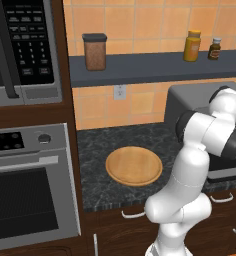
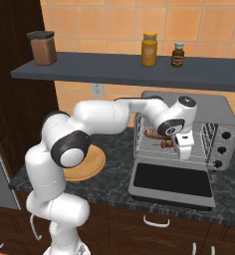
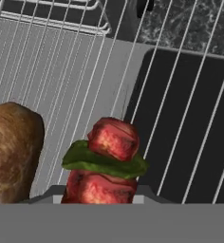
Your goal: Pick up the kebab skewer and baguette bread, and place them inside the toaster oven. Close the toaster oven door and start by setting the timer.
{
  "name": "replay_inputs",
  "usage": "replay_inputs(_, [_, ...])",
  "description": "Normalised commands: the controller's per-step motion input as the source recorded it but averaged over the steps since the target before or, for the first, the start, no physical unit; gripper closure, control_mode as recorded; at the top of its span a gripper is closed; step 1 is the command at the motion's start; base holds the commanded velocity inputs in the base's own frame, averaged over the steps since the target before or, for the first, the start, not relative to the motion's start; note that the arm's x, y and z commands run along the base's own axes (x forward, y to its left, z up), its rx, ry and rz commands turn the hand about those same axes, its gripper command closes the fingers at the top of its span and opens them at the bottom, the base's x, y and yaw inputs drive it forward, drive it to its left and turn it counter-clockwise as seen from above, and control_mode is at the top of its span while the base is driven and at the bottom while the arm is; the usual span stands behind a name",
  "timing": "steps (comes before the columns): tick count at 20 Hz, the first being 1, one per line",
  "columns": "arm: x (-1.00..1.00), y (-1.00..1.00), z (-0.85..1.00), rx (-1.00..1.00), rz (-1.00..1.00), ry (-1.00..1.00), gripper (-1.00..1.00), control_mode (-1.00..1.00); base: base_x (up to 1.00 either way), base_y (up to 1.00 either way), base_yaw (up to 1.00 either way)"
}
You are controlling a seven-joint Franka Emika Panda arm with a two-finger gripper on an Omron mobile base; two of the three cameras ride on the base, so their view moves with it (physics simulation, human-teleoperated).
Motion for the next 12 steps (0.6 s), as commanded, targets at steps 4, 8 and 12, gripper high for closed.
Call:
replay_inputs(4, [0.26, 0.00, 0.00, 0.00, 0.00, 0.01, 1.00, -1.00, 0.00, 0.00, 0.00])
replay_inputs(8, [0.02, 0.00, 0.00, 0.00, 0.00, 0.00, -1.00, -1.00, 0.00, 0.00, 0.00])
replay_inputs(12, [0.00, 0.00, 0.00, 0.00, 0.00, 0.00, -1.00, -1.00, 0.00, 0.00, 0.00])
